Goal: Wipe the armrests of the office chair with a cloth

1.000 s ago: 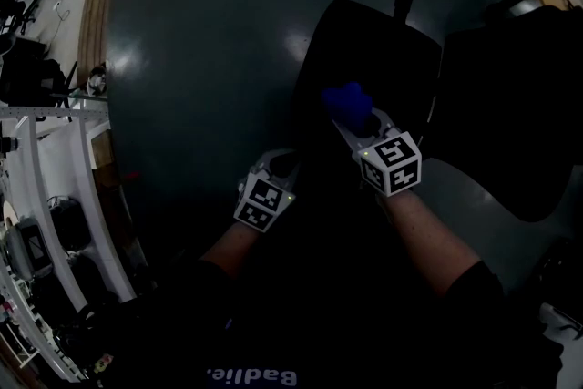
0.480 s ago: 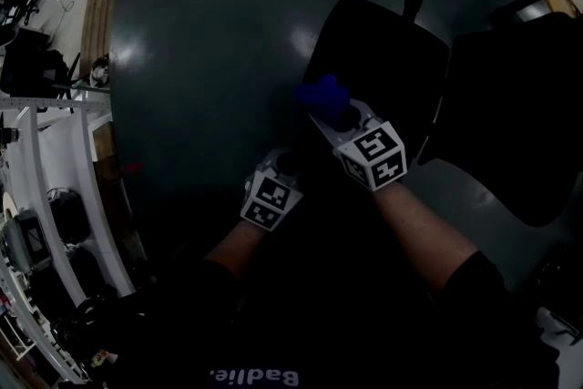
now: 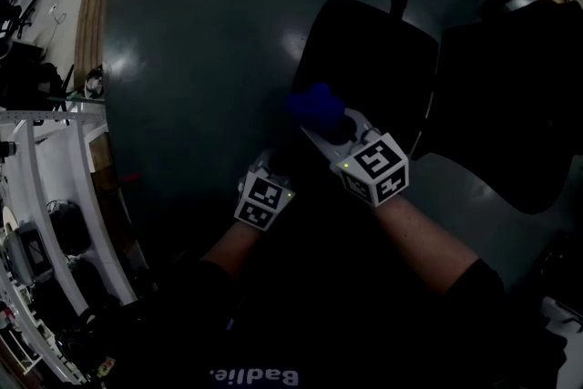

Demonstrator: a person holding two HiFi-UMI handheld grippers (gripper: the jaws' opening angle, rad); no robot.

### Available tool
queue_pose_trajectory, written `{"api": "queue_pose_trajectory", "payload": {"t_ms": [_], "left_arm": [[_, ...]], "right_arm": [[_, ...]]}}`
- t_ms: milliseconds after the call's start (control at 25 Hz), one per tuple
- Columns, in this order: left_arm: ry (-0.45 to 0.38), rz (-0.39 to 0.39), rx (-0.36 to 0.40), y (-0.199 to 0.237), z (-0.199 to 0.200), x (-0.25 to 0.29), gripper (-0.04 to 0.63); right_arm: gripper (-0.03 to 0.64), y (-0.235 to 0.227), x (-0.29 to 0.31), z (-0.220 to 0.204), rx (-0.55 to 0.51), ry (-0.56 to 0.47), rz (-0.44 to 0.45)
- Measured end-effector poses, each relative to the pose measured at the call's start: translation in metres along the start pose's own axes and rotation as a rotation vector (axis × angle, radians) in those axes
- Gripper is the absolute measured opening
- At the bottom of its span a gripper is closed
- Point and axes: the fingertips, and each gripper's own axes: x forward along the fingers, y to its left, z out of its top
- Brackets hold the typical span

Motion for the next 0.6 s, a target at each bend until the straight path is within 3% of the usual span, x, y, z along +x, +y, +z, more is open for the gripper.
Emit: {"api": "queue_pose_trajectory", "payload": {"t_ms": [200, 600], "left_arm": [[0.002, 0.001, 0.0, 0.001, 0.0, -0.003, 0.018], [0.01, 0.008, 0.015, 0.002, 0.0, -0.002, 0.018]], "right_arm": [[0.135, -0.005, -0.048, -0.002, -0.017, -0.02, -0.053], [0.137, -0.043, -0.141, -0.049, 0.038, 0.026, -0.236]]}}
